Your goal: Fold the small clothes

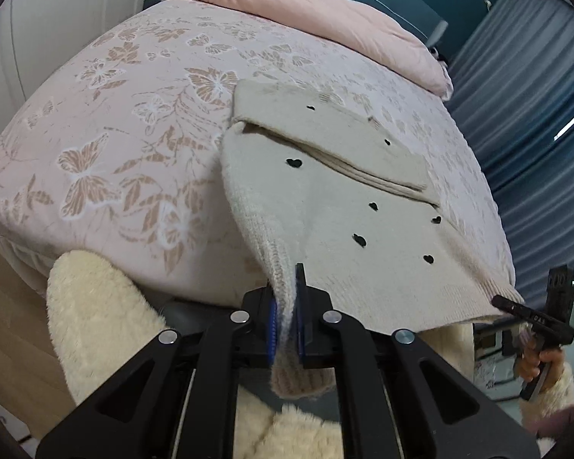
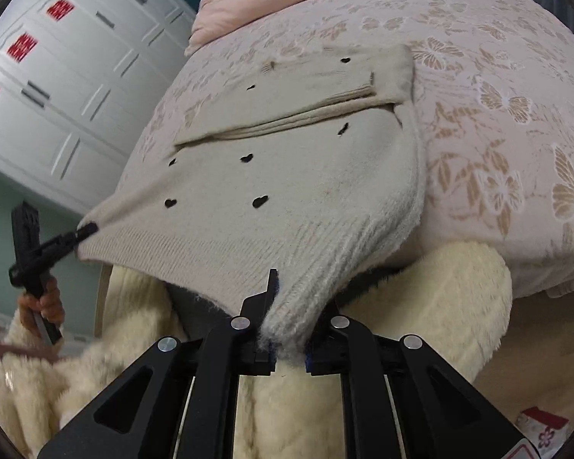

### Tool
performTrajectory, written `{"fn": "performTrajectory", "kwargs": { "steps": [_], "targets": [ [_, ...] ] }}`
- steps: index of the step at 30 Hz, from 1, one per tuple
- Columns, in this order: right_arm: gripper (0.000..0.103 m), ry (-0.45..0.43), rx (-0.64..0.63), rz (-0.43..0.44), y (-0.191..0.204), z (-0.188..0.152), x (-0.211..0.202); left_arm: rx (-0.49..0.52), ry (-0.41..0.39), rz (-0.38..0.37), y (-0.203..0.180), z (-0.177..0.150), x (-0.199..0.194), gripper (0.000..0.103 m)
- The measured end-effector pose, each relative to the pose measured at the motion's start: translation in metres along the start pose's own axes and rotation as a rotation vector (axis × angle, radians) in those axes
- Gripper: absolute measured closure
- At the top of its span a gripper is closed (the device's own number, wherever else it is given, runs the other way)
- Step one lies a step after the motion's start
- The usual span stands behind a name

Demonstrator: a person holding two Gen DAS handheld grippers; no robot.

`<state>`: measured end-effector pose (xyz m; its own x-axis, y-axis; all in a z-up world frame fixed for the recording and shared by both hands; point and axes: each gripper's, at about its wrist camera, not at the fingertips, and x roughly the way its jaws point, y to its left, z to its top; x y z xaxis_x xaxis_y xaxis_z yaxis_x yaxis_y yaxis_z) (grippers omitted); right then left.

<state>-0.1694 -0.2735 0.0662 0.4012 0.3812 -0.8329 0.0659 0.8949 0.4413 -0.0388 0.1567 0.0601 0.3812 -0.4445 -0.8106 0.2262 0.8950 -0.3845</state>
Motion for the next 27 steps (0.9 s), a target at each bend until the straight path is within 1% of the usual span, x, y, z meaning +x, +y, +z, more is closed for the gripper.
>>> {"fn": "performTrajectory", "kwargs": {
  "steps": [2, 4, 6, 8, 10, 11, 12, 14, 15, 16, 17, 18, 19, 20, 21, 22, 23, 24, 26, 27],
  "targets": [
    [0.093, 0.018, -0.028, 0.023, 0.01, -0.019, -0.017, 0.019, 0.013, -0.001, -0.007, -0.015, -0.025, 0.097],
    [0.093, -0.029, -0.028, 0.059, 0.018, -0.023, -0.04, -0.015, -0.012, -0.04, -0.01, -0.015, -0.053, 0.097],
    [0.093, -0.127, -0.015, 0.093, 0.018, -0.006, -0.061, -0.021, -0.081, -0.066, -0.015, -0.002, -0.075, 0.097],
    [0.093, -0.236, 0.014, 0.128, 0.008, 0.027, -0.073, -0.006, -0.143, -0.074, -0.021, 0.022, -0.078, 0.097],
    [0.092, -0.357, 0.048, 0.128, -0.009, 0.066, -0.071, 0.015, -0.199, -0.045, -0.028, 0.05, -0.064, 0.096],
    [0.092, -0.398, 0.078, 0.133, -0.019, 0.085, -0.063, 0.022, -0.225, -0.02, -0.029, 0.066, -0.05, 0.096],
    [0.092, -0.442, 0.112, 0.118, -0.029, 0.102, -0.052, 0.025, -0.251, 0.014, -0.03, 0.082, -0.034, 0.095],
    [0.088, -0.531, 0.147, 0.029, -0.045, 0.128, -0.027, 0.03, -0.274, 0.071, -0.029, 0.11, 0.004, 0.091],
    [0.088, -0.556, 0.166, -0.039, -0.051, 0.137, -0.013, 0.037, -0.267, 0.094, -0.028, 0.122, 0.027, 0.089],
    [0.084, -0.57, 0.206, -0.103, -0.056, 0.142, 0.001, 0.024, -0.253, 0.111, -0.026, 0.131, 0.048, 0.087],
    [0.083, -0.58, 0.252, -0.117, -0.062, 0.144, 0.011, 0.014, -0.241, 0.111, -0.022, 0.136, 0.067, 0.069],
    [0.083, -0.591, 0.279, -0.124, -0.065, 0.142, 0.02, 0.016, -0.228, 0.138, -0.018, 0.14, 0.083, 0.06],
    [0.076, -0.599, 0.281, -0.157, -0.065, 0.138, 0.026, 0.009, -0.231, 0.177, -0.014, 0.14, 0.093, 0.05],
    [0.071, -0.607, 0.266, -0.209, -0.062, 0.132, 0.032, 0.013, -0.234, 0.198, -0.01, 0.138, 0.098, 0.044],
    [0.06, -0.612, 0.246, -0.254, -0.059, 0.125, 0.037, 0.007, -0.241, 0.212, -0.005, 0.135, 0.099, 0.036],
    [0.051, -0.606, 0.225, -0.284, -0.057, 0.117, 0.043, -0.005, -0.257, 0.193, 0.001, 0.131, 0.098, 0.031],
    [0.05, -0.583, 0.208, -0.293, -0.056, 0.111, 0.05, -0.013, -0.27, 0.165, 0.006, 0.127, 0.096, 0.02],
    [0.05, -0.557, 0.194, -0.295, -0.058, 0.108, 0.057, -0.017, -0.272, 0.15, 0.011, 0.124, 0.097, 0.015],
    [0.049, -0.514, 0.189, -0.306, -0.063, 0.104, 0.07, -0.006, -0.242, 0.125, 0.016, 0.123, 0.106, 0.015],
    [0.049, -0.501, 0.197, -0.309, -0.066, 0.106, 0.076, 0.002, -0.217, 0.135, 0.017, 0.125, 0.114, 0.015]
  ]
}}
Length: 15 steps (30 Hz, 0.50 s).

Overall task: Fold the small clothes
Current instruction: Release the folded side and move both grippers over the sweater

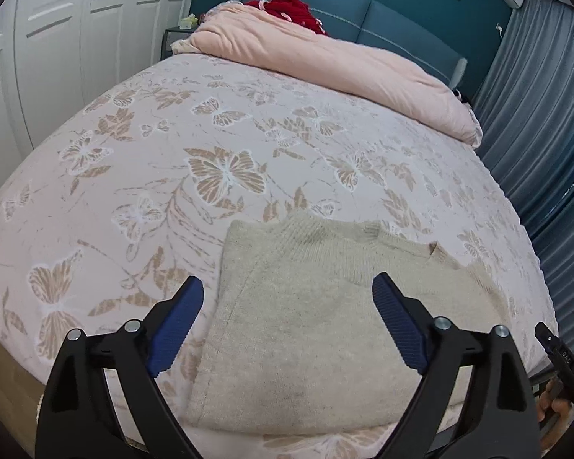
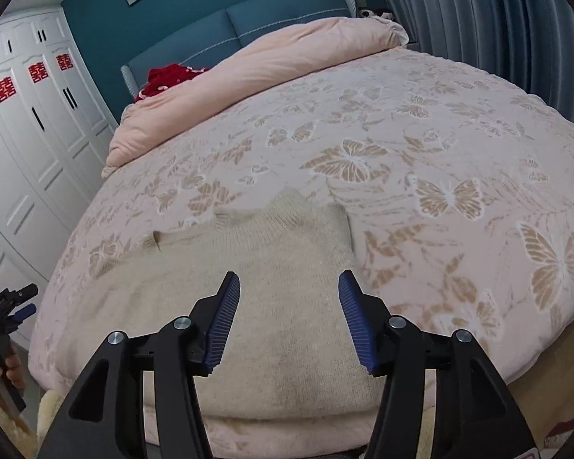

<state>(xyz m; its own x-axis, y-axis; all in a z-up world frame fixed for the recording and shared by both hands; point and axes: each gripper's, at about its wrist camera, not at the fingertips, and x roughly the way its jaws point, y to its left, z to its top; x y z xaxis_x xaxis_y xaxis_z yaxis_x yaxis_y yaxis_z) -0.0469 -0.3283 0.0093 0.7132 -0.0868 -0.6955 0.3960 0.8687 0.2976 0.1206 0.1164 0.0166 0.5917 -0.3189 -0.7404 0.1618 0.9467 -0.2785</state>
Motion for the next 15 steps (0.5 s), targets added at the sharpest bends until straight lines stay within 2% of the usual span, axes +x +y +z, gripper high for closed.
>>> {"fn": "performTrajectory", "kwargs": {
  "steps": [3, 6, 8, 12, 13, 15],
  "targets": [
    [0.047, 0.035, 0.054, 0.005, -0.008, 0.005, 0.019, 0.018, 0.054, 0.013, -0.004, 0.003, 0.03, 0.015],
    [0.039, 0.067, 0.079, 0.007, -0.01, 0.015, 0.043, 0.03, 0.101, 0.023, -0.007, 0.011, 0.065, 0.015],
    [0.037, 0.105, 0.06, -0.005, -0.006, 0.024, 0.064, 0.021, 0.117, -0.006, -0.008, 0.017, 0.084, 0.015],
    [0.034, 0.145, 0.009, -0.032, 0.0, 0.041, 0.101, -0.021, 0.211, -0.062, -0.008, 0.027, 0.125, 0.017],
    [0.033, 0.153, 0.005, -0.043, 0.002, 0.044, 0.11, -0.029, 0.225, -0.066, -0.007, 0.028, 0.132, 0.019],
    [0.031, 0.166, -0.007, -0.061, 0.005, 0.05, 0.124, -0.049, 0.248, -0.055, -0.005, 0.031, 0.143, 0.04]
  ]
}}
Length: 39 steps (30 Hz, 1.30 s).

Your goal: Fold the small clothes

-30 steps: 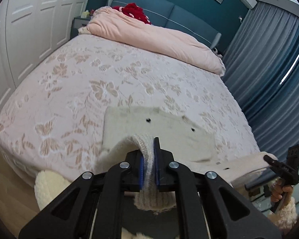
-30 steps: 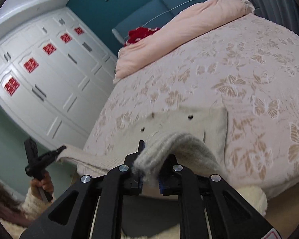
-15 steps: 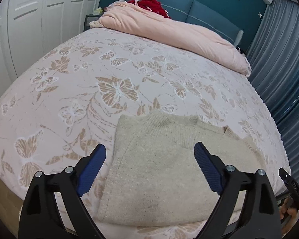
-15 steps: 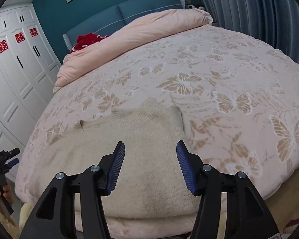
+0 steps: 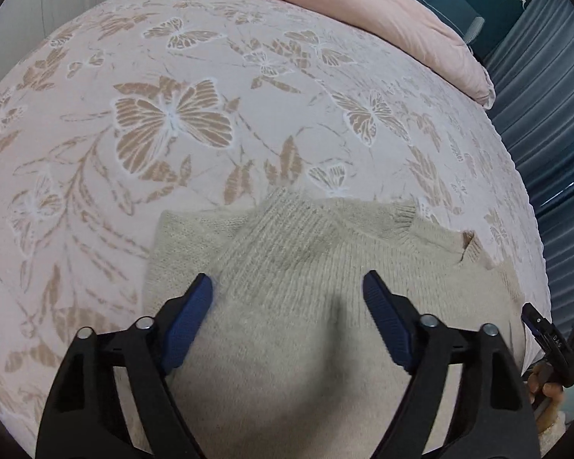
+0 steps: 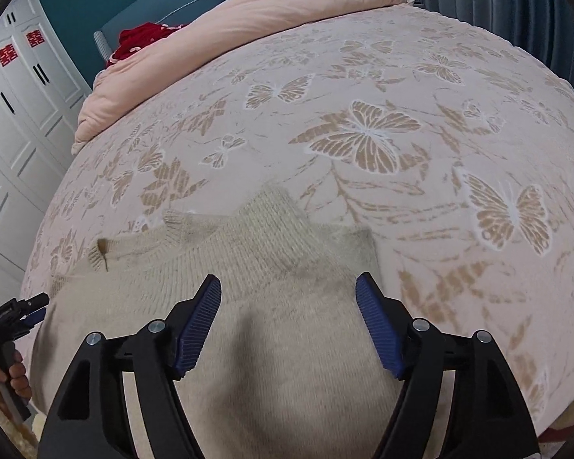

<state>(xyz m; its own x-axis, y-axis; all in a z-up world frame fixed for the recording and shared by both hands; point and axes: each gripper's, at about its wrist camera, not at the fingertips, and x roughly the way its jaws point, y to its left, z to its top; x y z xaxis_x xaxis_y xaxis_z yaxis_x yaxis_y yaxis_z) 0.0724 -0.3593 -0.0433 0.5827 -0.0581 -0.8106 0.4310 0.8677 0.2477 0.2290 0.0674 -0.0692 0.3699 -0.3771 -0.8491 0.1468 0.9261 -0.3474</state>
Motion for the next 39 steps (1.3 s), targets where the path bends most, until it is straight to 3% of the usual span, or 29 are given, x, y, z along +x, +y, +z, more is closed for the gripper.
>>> {"fn": "performTrajectory", "kwargs": {
  "steps": [1, 2, 3, 6, 7, 8, 9, 13, 17, 21, 23, 25, 26, 29, 30, 32, 34, 36, 37, 39],
  "targets": [
    [0.031, -0.003, -0.008, -0.024, 0.002, 0.003, 0.005, -0.014, 0.02, 0.011, 0.002, 0.003, 0.005, 0.048],
    [0.03, -0.009, -0.019, -0.042, 0.004, 0.006, 0.008, -0.03, 0.035, 0.026, 0.004, 0.005, 0.008, 0.069],
    [0.03, -0.016, -0.025, -0.055, 0.006, 0.008, 0.01, -0.037, 0.041, 0.032, 0.006, 0.007, 0.009, 0.079],
    [0.03, 0.002, -0.024, -0.054, 0.007, 0.014, 0.019, -0.048, 0.022, 0.014, 0.008, 0.009, 0.002, 0.097],
    [0.04, 0.021, -0.033, -0.044, 0.008, 0.014, 0.022, -0.048, 0.014, 0.008, 0.008, 0.009, -0.002, 0.098],
    [0.075, 0.047, -0.051, -0.026, 0.01, 0.013, 0.027, -0.041, 0.003, 0.009, 0.007, 0.009, -0.006, 0.099],
    [0.09, 0.084, -0.062, -0.016, 0.01, 0.012, 0.031, -0.027, -0.007, 0.013, 0.004, 0.009, -0.009, 0.099],
    [0.094, 0.042, -0.037, 0.065, 0.009, 0.01, 0.006, 0.004, -0.045, -0.004, -0.004, 0.009, -0.027, 0.1],
    [0.095, -0.11, 0.002, 0.208, 0.017, 0.018, -0.059, 0.006, -0.113, -0.023, -0.009, 0.012, -0.058, 0.1],
    [0.095, -0.3, -0.002, 0.321, 0.027, 0.036, -0.129, 0.023, -0.251, -0.053, -0.022, 0.023, -0.115, 0.101],
    [0.095, -0.331, 0.001, 0.309, 0.025, 0.045, -0.133, 0.023, -0.317, -0.043, -0.026, 0.032, -0.135, 0.101],
    [0.095, -0.266, 0.004, 0.211, 0.016, 0.05, -0.098, 0.042, -0.327, 0.016, -0.029, 0.042, -0.13, 0.1],
    [0.095, -0.188, 0.027, 0.181, 0.008, 0.049, -0.068, 0.049, -0.302, 0.058, -0.028, 0.046, -0.114, 0.1],
    [0.094, 0.041, 0.073, 0.035, -0.013, 0.027, 0.023, 0.056, -0.12, 0.153, -0.017, 0.044, -0.03, 0.099],
    [0.094, 0.065, 0.059, -0.003, -0.015, 0.02, 0.036, 0.044, -0.054, 0.173, -0.01, 0.038, -0.001, 0.099],
    [0.092, 0.002, 0.064, 0.004, -0.011, 0.016, 0.022, 0.027, -0.017, 0.208, -0.001, 0.022, 0.026, 0.098],
    [0.09, -0.072, 0.053, 0.021, -0.003, 0.014, -0.013, 0.049, -0.075, 0.211, -0.007, 0.012, 0.014, 0.095],
    [0.081, -0.157, 0.001, -0.015, 0.009, 0.009, -0.05, 0.113, -0.092, 0.228, -0.02, 0.005, -0.008, 0.093],
    [0.077, -0.182, -0.028, -0.015, 0.017, 0.002, -0.064, 0.141, -0.114, 0.241, -0.028, 0.0, -0.021, 0.088],
    [0.077, -0.175, -0.079, 0.034, 0.038, -0.013, -0.08, 0.163, -0.165, 0.224, -0.043, -0.014, -0.049, 0.063]
  ]
}}
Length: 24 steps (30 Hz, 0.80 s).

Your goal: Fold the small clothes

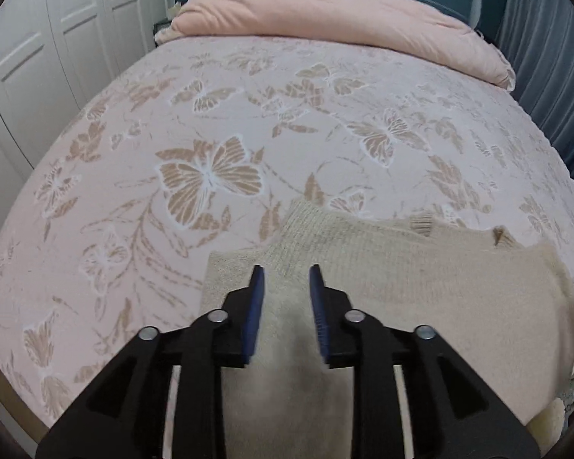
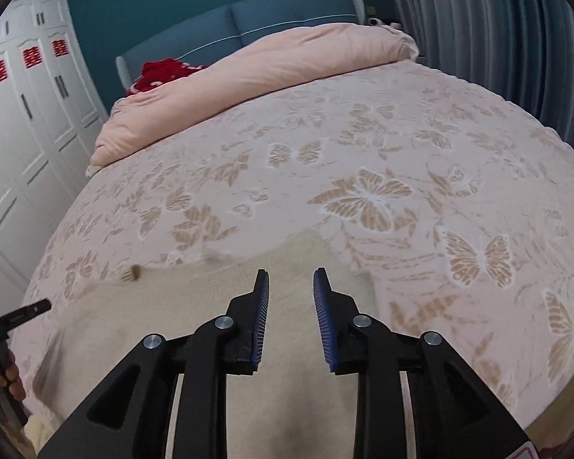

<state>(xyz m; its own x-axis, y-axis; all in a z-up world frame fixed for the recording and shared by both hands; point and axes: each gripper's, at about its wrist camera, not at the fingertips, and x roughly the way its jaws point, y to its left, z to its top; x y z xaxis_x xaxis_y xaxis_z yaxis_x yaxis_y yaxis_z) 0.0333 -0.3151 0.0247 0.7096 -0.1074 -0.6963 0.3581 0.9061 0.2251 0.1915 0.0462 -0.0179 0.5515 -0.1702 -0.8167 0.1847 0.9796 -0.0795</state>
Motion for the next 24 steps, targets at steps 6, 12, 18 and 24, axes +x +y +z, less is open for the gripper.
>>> {"fn": "performTrajectory", "kwargs": {
  "steps": [6, 12, 18, 24],
  "targets": [
    [0.092, 0.228, -0.205, 0.257, 0.111, -0.085, 0.02, 0.012, 0.075, -0.136, -0.046, -0.059, -0.022, 0.054],
    [0.099, 0.313, -0.13, 0.254, 0.102, -0.117, 0.032, 0.012, 0.127, -0.112, -0.038, -0.108, -0.005, 0.054],
    [0.103, 0.293, 0.028, -0.01, -0.006, -0.116, 0.012, -0.023, 0.135, -0.076, -0.014, -0.113, -0.011, 0.053],
    [0.102, 0.236, 0.073, -0.081, -0.013, -0.109, -0.024, 0.066, 0.129, 0.013, -0.03, -0.122, -0.021, 0.052]
  ]
}}
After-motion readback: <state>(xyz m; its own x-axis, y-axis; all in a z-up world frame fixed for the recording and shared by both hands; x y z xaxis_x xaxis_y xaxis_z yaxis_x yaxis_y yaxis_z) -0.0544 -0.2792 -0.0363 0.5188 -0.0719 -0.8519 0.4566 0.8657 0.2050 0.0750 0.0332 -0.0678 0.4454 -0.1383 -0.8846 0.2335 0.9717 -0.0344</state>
